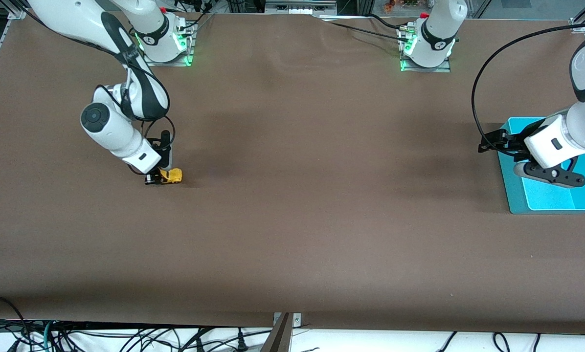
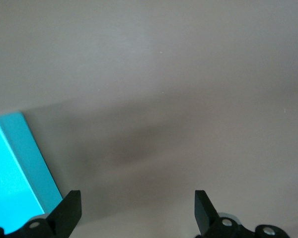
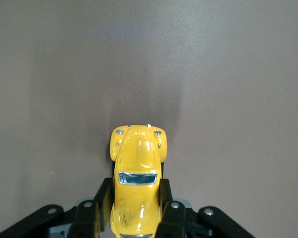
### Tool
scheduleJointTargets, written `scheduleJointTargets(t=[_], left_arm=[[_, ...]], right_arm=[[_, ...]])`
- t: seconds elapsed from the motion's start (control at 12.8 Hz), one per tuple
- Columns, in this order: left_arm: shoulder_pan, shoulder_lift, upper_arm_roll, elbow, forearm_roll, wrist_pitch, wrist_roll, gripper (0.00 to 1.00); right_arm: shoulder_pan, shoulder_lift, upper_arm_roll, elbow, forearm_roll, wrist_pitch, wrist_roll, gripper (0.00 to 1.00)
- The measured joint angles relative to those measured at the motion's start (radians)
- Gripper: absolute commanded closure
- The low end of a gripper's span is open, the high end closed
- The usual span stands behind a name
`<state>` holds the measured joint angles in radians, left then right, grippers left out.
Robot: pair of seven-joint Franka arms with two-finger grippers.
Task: Wind and store yellow beetle car
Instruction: 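Hold the car with the right gripper while the left gripper leaves the bin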
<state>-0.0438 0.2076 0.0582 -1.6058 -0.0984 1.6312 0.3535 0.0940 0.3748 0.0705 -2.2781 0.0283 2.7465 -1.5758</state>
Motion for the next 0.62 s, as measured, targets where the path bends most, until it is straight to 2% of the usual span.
scheduleJointTargets(t=[0.62], left_arm=[[0.0,0.027,-0.002,-0.075,0.0,0.047,0.492,0.0]], right_arm=[[-0.004,0.0,-0.002,0.0,0.0,0.004,-0.013,1.0]])
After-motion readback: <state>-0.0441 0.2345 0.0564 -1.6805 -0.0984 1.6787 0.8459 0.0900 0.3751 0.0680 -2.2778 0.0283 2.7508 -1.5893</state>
